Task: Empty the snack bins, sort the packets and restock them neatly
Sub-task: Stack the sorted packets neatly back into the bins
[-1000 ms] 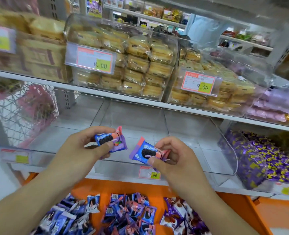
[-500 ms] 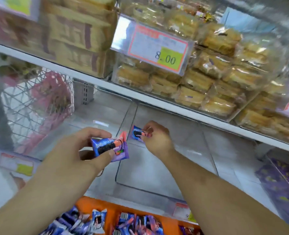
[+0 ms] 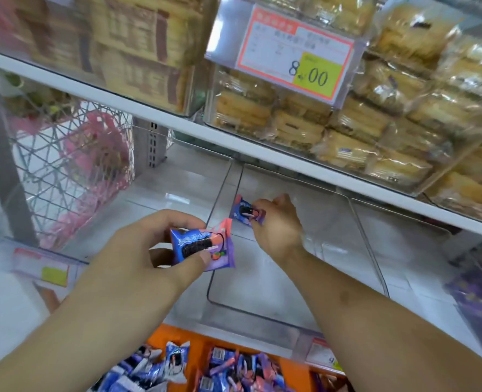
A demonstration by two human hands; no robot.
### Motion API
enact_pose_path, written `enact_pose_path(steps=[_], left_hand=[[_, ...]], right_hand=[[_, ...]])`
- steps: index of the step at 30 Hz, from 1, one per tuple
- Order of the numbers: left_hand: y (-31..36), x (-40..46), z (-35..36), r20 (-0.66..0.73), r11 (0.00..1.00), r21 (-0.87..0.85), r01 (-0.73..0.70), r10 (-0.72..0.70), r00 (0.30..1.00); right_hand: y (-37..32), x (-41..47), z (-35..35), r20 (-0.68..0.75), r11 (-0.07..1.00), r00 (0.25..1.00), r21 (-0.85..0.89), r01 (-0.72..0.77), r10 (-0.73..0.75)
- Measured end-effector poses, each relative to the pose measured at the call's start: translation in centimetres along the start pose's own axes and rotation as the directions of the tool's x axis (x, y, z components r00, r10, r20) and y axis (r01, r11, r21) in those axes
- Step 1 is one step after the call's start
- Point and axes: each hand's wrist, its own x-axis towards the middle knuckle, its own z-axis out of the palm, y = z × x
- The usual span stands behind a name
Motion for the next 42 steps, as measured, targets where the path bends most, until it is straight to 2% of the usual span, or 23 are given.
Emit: enact_pose_path(steps=[3,5,7,9,11,13,17,19,20,22,24,26,29,31,36,42], left_hand=[[0.4,-0.1,0.3,-0.002,1.0,-0.007,0.004,-0.004,1.0],[1.0,-0.7,0.5,0.014,0.999,-0.044,0.022,-0.022,1.0],[1.1,-0.8,1.0,0.037,0.996,-0.075,0.042,-0.039,0.999],[1.0,-0.5,1.4,0.069,0.996,-0.075,0.055,-0.05,0.996],[1.4,-0.9,2.1,0.108,0.997,-0.061,0.052,-0.046,0.993],[2.0,-1.7,2.9,0.163,0.998,-0.057,0.039,-0.029,0.986],[3.0,-2.8,4.6,0.247,0.999,-0.05,-0.008,0.021,0.969],[2.7,-2.9,5.0,0.238,0.995,0.012,-0.095,0.09,0.967],[2.1,-2.7,5.0,0.216,0.977,0.103,-0.187,0.161,0.963],[1.3,-2.0,4.4,0.196,0.861,0.351,-0.367,0.315,0.929],[0.5,-0.7,3.4,0.187,0.748,0.512,-0.422,0.382,0.905],[-0.7,0.5,2.8,0.148,0.71,0.584,-0.394,0.384,0.911],[-2.1,1.2,2.8,0.12,0.752,0.604,-0.265,0.243,0.963],[-3.1,1.2,3.2,0.132,0.764,0.598,-0.241,0.202,0.97],[-4.0,1.5,2.9,0.175,0.734,0.622,-0.273,0.209,0.962],[-3.6,1.5,2.7,0.177,0.736,0.631,-0.247,0.174,0.969]], right_hand=[[-0.3,-0.7,-1.6,0.019,0.993,0.998,0.102,-0.058,0.056],[-1.4,-2.3,-4.4,0.036,0.953,0.993,0.28,-0.117,0.111],[-3.2,-4.6,-7.9,0.09,0.817,0.989,0.557,-0.149,0.119],[-4.6,-7.4,-11.5,0.191,0.65,0.98,0.738,-0.182,0.058],[-5.4,-10.3,-15.5,0.251,0.539,0.966,0.823,-0.18,-0.06],[-5.8,-12.6,-18.4,0.265,0.514,0.955,0.843,-0.16,-0.136],[-5.4,-14.5,-19.6,0.237,0.665,0.966,0.739,-0.11,-0.102],[-4.9,-14.6,-19.5,0.232,0.694,0.971,0.709,-0.126,-0.06],[-4.7,-14.4,-19.2,0.238,0.705,0.971,0.695,-0.143,-0.037],[-3.8,-13.5,-18.4,0.232,0.725,0.972,0.665,-0.181,0.03],[-2.9,-11.9,-17.4,0.227,0.754,0.967,0.614,-0.234,0.116],[-1.9,-9.7,-15.7,0.199,0.844,0.967,0.482,-0.236,0.157],[-0.5,-6.0,-11.8,0.126,0.936,0.981,0.302,-0.178,0.146],[0.2,-3.9,-9.0,0.114,0.972,0.984,0.179,-0.155,0.136],[1.6,-0.9,-5.5,0.139,0.989,0.981,-0.085,-0.123,0.134],[2.2,0.2,-4.1,0.154,0.977,0.979,-0.187,-0.106,0.136]])
